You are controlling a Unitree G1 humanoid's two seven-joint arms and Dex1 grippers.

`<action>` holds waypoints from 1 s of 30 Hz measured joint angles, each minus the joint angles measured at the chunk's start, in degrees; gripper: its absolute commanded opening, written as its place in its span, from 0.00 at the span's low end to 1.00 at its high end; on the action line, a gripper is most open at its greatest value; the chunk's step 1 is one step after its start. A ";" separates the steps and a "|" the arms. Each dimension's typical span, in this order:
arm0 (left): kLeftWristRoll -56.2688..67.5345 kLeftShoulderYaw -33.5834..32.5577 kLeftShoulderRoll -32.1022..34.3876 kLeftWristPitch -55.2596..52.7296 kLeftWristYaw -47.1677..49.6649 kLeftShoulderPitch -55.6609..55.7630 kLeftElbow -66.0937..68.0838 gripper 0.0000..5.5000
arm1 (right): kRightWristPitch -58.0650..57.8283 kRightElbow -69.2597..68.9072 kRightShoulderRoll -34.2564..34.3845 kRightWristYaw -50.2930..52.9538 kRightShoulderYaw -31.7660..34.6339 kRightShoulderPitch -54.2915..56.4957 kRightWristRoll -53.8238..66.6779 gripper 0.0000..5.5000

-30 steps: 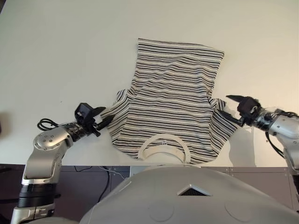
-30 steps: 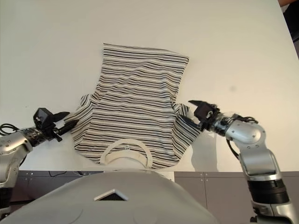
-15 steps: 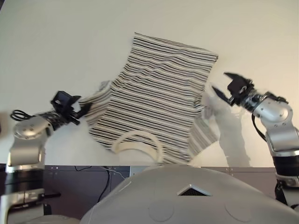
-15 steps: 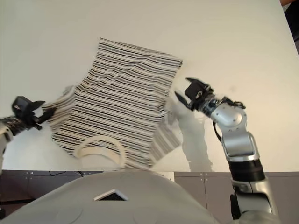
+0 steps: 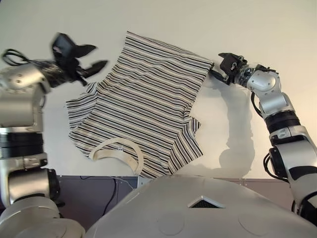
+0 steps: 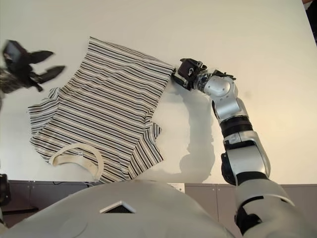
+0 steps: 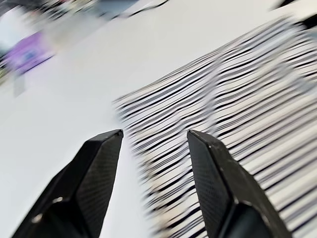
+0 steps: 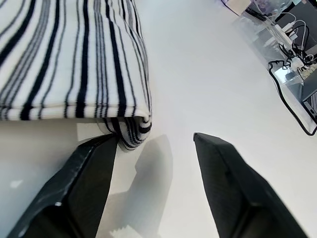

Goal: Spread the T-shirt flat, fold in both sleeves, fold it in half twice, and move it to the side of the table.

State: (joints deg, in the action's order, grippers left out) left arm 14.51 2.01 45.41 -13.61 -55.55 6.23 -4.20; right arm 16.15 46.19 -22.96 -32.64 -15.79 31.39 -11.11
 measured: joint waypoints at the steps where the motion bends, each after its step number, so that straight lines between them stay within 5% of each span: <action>1: -2.00 4.88 -0.70 1.09 -1.31 -4.30 -2.93 0.44 | 0.39 2.15 0.46 -0.02 -0.01 1.37 -0.04 0.51; 6: -11.71 10.59 2.70 12.98 1.58 -13.19 -2.15 0.44 | 1.88 3.06 -0.01 -1.32 0.08 1.66 0.00 0.51; 14: -6.88 3.54 13.71 13.27 -2.13 -32.67 -15.45 0.44 | -2.48 -16.91 -9.87 -1.77 7.34 -15.07 2.69 0.51; 18: -5.30 3.72 10.13 6.48 -0.96 -22.96 -12.97 0.44 | -13.29 -35.59 -4.94 -1.26 9.16 -18.16 10.50 0.51; 21: 5.46 0.00 0.12 -4.98 7.13 -7.51 -15.27 0.44 | -22.23 -51.03 -0.05 -3.41 5.32 -21.27 17.21 0.51; 23: 5.20 0.88 -2.60 -7.55 9.44 0.32 -15.83 0.44 | -23.96 -54.74 -3.71 -6.25 3.52 -25.79 15.61 0.51; 27: -8.29 12.09 -2.37 -5.31 11.15 -2.85 -12.40 0.44 | -26.15 -62.44 -14.61 -16.92 1.91 -34.89 16.46 0.51; 30: -15.71 17.16 -1.78 -1.85 12.25 -6.19 -8.71 0.44 | -25.16 -60.29 -13.60 -15.86 -0.09 -33.44 13.72 0.51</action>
State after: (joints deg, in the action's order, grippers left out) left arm -1.20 19.18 43.63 -15.46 -43.30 0.04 -12.91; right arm -9.01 -14.10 -36.56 -48.49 -15.88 -2.05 2.62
